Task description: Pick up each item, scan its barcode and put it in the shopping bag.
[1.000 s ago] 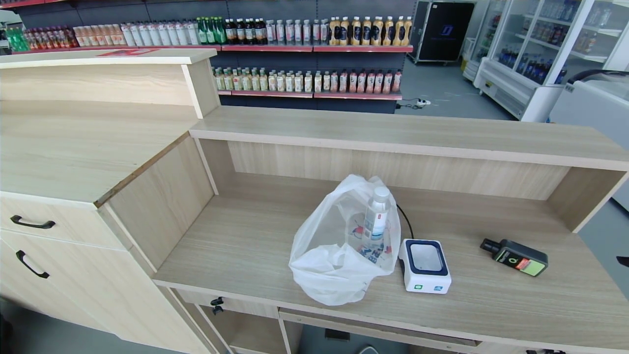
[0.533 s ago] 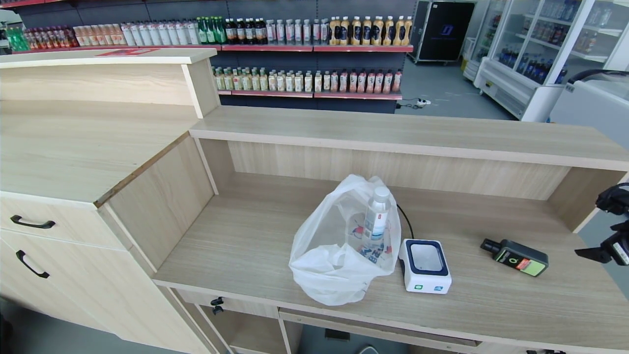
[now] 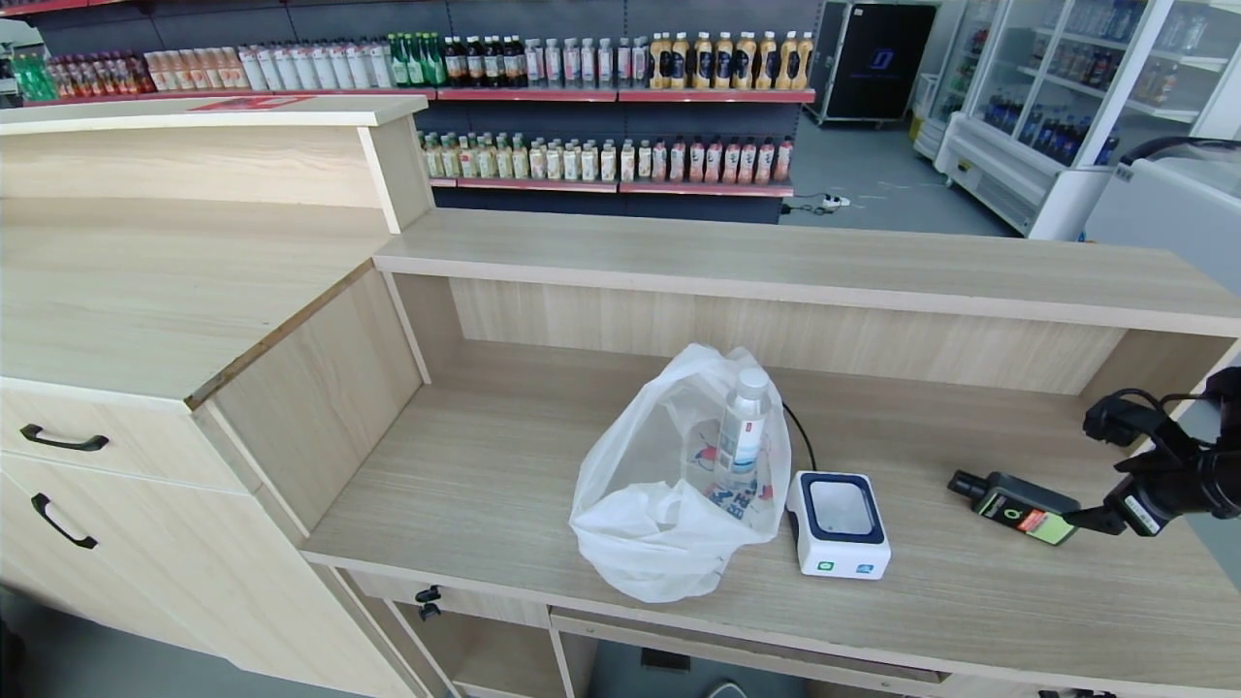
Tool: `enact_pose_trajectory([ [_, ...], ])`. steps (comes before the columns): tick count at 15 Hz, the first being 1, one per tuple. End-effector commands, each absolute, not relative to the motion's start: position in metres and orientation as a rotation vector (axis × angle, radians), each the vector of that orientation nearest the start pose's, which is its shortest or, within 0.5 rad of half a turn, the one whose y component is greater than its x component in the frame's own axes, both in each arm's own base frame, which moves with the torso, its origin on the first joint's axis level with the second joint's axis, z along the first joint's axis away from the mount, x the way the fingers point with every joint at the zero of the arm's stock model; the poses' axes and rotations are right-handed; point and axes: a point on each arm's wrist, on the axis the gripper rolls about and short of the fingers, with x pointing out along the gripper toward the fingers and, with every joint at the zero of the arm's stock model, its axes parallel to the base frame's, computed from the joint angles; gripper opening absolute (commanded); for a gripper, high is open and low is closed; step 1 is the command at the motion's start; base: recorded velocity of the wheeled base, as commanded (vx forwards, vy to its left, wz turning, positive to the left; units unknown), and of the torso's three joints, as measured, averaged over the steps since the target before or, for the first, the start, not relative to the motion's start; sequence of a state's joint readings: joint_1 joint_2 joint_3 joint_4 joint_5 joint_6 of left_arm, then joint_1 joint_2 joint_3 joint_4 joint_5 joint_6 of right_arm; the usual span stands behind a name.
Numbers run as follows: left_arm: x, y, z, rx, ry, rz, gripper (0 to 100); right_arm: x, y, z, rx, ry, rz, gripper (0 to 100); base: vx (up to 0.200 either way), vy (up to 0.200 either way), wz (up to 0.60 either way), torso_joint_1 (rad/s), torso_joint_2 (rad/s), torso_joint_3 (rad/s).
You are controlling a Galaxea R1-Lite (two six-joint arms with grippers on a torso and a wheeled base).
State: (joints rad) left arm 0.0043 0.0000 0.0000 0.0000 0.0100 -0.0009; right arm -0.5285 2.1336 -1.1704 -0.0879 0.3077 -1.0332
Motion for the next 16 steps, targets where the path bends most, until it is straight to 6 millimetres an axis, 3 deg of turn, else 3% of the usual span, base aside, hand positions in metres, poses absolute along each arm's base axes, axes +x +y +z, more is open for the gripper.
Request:
enact_pose_trajectory([
  [1, -0.023, 0.000, 0.075, -0.002, 0.000, 0.015, 0, 0.347, -0.183, 0.062, -0.610, 0.823, 0.256, 100, 0.000, 0.000, 0.00, 0.000, 0.00, 0.000],
  [16, -0.023, 0.000, 0.075, 0.000, 0.000, 0.015, 0, 0.374, -0.168, 0.039, -0.513, 0.836, 0.272, 100, 0.000, 0.000, 0.00, 0.000, 0.00, 0.000],
])
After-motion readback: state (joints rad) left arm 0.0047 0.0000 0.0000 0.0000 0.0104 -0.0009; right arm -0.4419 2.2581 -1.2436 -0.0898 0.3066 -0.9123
